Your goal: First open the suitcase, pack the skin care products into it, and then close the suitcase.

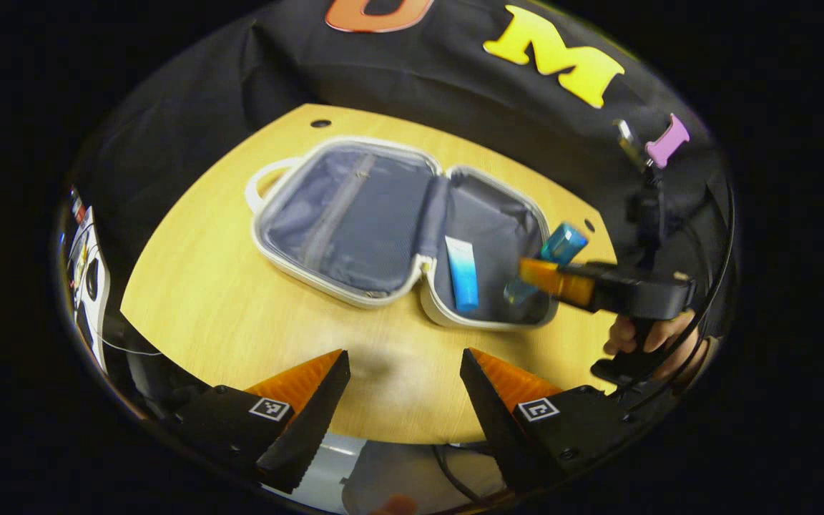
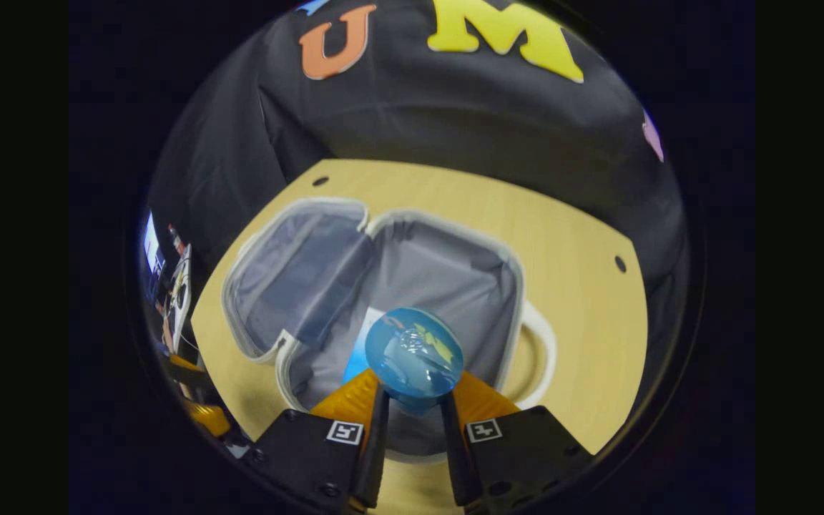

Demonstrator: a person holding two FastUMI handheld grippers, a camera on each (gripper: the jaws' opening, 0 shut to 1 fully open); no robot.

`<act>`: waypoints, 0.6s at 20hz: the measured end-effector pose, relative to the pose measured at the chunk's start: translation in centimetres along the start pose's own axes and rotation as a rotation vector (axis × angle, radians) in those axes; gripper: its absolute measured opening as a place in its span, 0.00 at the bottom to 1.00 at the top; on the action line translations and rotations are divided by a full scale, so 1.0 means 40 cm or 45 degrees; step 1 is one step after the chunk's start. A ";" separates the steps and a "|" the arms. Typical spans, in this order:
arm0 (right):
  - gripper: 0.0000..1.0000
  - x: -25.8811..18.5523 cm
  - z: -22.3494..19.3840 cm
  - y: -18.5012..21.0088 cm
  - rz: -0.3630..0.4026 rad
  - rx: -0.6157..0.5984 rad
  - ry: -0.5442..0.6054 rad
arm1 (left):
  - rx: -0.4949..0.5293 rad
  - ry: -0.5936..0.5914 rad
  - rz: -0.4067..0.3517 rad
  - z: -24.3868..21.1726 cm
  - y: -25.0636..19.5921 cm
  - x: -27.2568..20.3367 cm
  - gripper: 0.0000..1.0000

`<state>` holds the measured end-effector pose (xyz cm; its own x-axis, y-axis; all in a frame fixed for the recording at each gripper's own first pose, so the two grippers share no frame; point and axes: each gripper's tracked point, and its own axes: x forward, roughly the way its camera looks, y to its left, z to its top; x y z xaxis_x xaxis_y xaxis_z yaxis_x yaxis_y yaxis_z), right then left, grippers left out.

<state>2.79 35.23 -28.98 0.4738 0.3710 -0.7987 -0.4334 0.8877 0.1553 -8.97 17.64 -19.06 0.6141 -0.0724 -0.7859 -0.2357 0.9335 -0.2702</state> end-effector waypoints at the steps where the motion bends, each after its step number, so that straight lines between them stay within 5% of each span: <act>1: 0.36 0.009 -0.020 0.010 0.013 0.020 0.046 | -0.003 -0.088 -0.005 0.038 -0.002 -0.013 0.99; 12: 0.33 0.134 -0.035 -0.016 -0.090 0.253 0.204 | 0.177 -0.612 -0.025 0.271 -0.013 -0.135 0.99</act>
<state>4.54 36.29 -34.16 0.3632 0.2725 -0.8910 -0.2373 0.9518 0.1943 -4.00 21.37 -8.65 0.9029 0.0491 -0.4270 -0.1380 0.9740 -0.1797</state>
